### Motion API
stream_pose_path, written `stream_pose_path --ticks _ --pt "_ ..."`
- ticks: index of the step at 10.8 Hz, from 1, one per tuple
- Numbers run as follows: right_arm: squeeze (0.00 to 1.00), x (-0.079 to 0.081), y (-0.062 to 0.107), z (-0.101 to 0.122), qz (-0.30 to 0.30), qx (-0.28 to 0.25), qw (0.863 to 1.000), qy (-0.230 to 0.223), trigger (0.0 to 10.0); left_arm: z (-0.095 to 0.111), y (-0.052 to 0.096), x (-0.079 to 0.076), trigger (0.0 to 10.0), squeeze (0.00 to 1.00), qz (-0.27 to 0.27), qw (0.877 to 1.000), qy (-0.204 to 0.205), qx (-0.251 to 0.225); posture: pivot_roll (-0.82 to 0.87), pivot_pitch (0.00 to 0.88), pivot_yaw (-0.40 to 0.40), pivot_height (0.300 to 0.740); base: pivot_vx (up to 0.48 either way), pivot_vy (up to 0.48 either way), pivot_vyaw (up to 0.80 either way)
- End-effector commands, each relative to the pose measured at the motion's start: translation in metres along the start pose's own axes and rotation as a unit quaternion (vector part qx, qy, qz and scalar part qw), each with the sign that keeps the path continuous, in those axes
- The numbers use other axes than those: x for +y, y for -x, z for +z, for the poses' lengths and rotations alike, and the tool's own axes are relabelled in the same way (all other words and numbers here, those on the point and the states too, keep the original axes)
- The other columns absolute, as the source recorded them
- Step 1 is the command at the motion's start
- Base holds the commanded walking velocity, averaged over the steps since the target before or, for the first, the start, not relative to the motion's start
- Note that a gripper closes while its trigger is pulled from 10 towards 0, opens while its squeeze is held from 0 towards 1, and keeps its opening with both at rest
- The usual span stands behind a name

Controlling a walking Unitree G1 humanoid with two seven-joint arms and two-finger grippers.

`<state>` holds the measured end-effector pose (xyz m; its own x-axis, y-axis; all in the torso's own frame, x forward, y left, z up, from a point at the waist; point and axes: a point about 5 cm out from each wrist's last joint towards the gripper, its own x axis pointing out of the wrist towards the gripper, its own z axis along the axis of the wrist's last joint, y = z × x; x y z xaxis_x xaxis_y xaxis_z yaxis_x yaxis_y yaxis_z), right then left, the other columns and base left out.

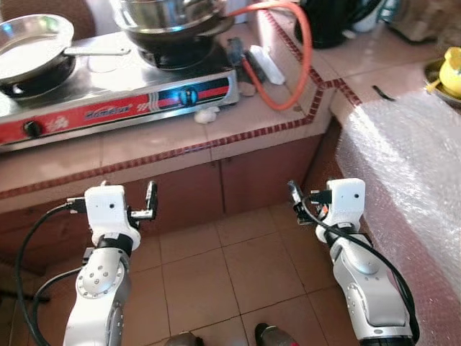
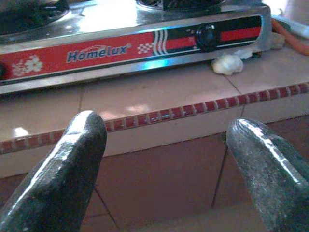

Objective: Kitchen organization

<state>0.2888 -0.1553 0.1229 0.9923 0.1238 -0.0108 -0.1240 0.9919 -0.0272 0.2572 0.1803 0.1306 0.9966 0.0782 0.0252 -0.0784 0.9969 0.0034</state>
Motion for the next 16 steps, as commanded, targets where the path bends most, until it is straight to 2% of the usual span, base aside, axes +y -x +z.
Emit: stream_pose_path --ticks 1,4,6,12,16 --pt "0.00 0.001 0.001 -0.004 0.002 0.007 1.000 -0.002 10.0 -0.001 0.005 0.000 10.0 0.00 -0.002 1.000 0.004 0.001 -0.09 0.156 0.078 0.740 0.000 0.000 -0.80" --pt "0.00 -0.003 -0.005 0.003 0.014 0.007 1.000 0.011 10.0 0.002 0.002 -0.006 10.0 0.00 0.007 1.000 0.015 -0.009 -0.10 0.165 0.030 0.740 0.000 0.000 -0.80" --pt "0.00 -0.010 -0.005 0.004 0.010 0.012 1.000 0.017 10.0 -0.004 0.006 -0.006 10.0 0.00 0.013 1.000 0.023 0.002 -0.11 0.171 0.022 0.740 0.000 0.000 -0.80" --pt "0.00 -0.005 0.003 -0.001 -0.013 0.008 1.000 -0.007 10.0 -0.004 0.007 -0.002 10.0 0.00 0.012 1.000 0.023 0.008 -0.12 0.193 0.086 0.740 0.000 0.000 -0.80" --pt "0.00 -0.006 0.006 -0.002 -0.015 0.007 1.000 -0.008 10.0 -0.002 0.004 -0.002 10.0 0.00 0.003 1.000 0.022 0.010 -0.12 0.195 0.089 0.740 0.000 0.000 0.00"
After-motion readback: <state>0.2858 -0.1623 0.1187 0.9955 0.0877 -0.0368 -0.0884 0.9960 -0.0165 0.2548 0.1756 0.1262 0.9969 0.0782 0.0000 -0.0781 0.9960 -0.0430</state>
